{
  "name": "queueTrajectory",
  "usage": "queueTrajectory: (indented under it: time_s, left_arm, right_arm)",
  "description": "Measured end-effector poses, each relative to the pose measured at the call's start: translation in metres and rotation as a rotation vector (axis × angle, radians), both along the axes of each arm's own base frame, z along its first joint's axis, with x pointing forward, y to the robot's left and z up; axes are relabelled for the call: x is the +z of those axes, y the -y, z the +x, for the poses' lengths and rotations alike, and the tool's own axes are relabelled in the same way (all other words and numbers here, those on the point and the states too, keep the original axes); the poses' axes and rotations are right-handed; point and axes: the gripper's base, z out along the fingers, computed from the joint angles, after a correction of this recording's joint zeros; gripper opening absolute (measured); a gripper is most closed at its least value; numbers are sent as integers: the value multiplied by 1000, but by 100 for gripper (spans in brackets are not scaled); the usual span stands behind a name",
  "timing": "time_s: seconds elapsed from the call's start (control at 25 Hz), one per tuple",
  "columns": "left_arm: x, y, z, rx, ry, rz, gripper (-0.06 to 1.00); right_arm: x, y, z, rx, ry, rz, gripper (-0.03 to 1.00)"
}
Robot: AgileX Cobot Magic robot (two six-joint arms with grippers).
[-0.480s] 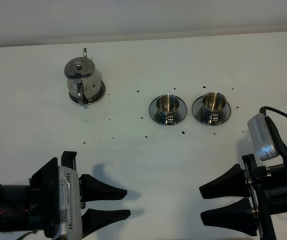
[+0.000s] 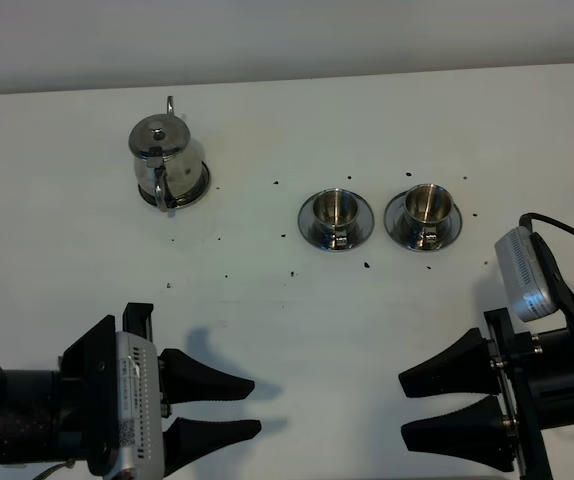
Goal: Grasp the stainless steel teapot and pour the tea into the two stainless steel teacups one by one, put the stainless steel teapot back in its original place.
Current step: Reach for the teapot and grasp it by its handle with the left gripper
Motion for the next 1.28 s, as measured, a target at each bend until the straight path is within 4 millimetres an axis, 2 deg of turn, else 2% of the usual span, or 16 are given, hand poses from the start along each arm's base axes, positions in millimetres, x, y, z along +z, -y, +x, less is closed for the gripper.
queueTrajectory:
  time_s: [0.36, 0.72, 1.04, 1.28]
  left_arm:
    - [2, 1, 1, 25, -15, -24, 33]
    - [20, -6, 12, 287, -3, -141, 33]
    - [50, -25, 0, 479, 64, -240, 33]
    - [56, -31, -1, 558, 43, -277, 33]
  right_arm:
    - [0, 0, 1, -42, -84, 5, 48]
    - [3, -1, 4, -82, -111, 27, 48]
    - [16, -4, 21, -102, -106, 46, 48]
    - [38, -8, 41, -113, -79, 54, 48]
